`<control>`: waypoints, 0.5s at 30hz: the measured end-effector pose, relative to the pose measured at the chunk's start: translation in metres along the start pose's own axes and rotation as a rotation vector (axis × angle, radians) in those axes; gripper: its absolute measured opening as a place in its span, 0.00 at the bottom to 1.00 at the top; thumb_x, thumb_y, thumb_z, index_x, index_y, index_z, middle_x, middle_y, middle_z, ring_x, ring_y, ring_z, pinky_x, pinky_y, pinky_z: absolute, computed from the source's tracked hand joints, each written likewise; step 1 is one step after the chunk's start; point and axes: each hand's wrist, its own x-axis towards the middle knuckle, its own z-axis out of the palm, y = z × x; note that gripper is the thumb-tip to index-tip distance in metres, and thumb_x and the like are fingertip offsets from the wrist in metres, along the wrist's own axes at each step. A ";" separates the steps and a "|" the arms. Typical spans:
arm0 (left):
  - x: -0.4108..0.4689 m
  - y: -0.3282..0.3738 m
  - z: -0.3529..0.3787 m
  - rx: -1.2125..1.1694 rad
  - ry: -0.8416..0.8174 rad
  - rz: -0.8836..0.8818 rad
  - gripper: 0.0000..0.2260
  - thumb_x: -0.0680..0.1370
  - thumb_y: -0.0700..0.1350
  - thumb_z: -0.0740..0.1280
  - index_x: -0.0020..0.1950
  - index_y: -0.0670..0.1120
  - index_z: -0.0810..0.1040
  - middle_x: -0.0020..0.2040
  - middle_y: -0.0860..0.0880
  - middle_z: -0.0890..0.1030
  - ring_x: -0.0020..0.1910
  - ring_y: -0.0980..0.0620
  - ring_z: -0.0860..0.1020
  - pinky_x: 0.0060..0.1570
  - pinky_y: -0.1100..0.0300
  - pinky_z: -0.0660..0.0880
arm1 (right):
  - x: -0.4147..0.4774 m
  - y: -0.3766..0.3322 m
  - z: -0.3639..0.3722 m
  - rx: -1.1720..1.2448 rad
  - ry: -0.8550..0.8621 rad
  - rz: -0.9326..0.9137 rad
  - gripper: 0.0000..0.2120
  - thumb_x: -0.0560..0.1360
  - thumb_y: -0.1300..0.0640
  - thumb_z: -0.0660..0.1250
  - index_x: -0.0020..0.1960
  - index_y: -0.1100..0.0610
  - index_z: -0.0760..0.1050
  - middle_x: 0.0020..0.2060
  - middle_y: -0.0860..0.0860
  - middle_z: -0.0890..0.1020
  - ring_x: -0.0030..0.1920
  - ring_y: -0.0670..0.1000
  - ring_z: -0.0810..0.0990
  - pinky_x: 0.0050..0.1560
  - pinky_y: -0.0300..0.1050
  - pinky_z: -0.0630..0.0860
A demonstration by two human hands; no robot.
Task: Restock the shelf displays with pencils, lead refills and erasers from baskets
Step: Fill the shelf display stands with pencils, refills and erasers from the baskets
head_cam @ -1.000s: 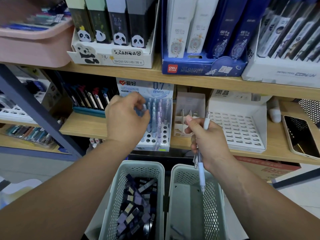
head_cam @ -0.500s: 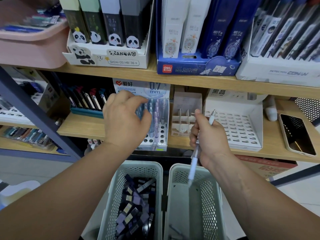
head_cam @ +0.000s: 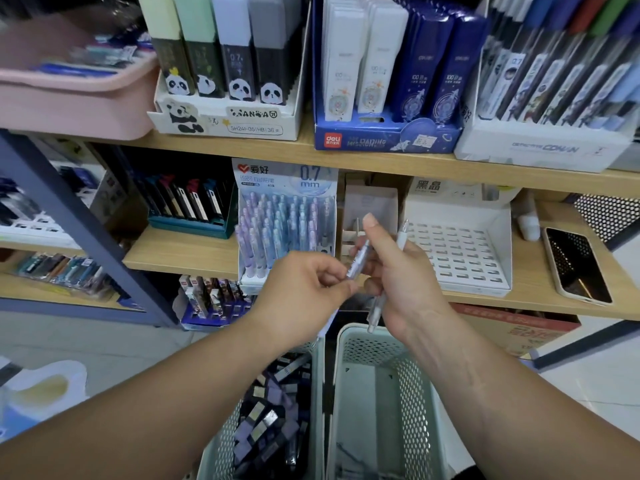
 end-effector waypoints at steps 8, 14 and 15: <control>-0.003 -0.012 -0.017 -0.062 -0.123 -0.066 0.05 0.81 0.40 0.68 0.50 0.48 0.83 0.42 0.49 0.85 0.43 0.56 0.82 0.56 0.53 0.79 | -0.002 -0.001 -0.005 -0.097 -0.141 0.022 0.03 0.73 0.61 0.76 0.46 0.55 0.84 0.33 0.49 0.81 0.31 0.46 0.76 0.25 0.37 0.65; -0.008 -0.011 -0.024 -0.009 0.030 0.068 0.03 0.73 0.46 0.77 0.45 0.50 0.84 0.40 0.48 0.84 0.39 0.48 0.82 0.44 0.50 0.82 | -0.008 0.007 0.009 -0.145 -0.200 -0.023 0.04 0.72 0.64 0.76 0.43 0.57 0.83 0.33 0.52 0.80 0.29 0.45 0.74 0.24 0.36 0.65; -0.007 -0.012 -0.025 0.000 0.045 0.075 0.04 0.72 0.46 0.77 0.44 0.50 0.84 0.39 0.49 0.84 0.39 0.46 0.82 0.44 0.48 0.82 | -0.008 0.008 0.012 -0.143 -0.201 -0.025 0.04 0.72 0.63 0.77 0.43 0.57 0.83 0.33 0.51 0.80 0.29 0.44 0.75 0.24 0.36 0.64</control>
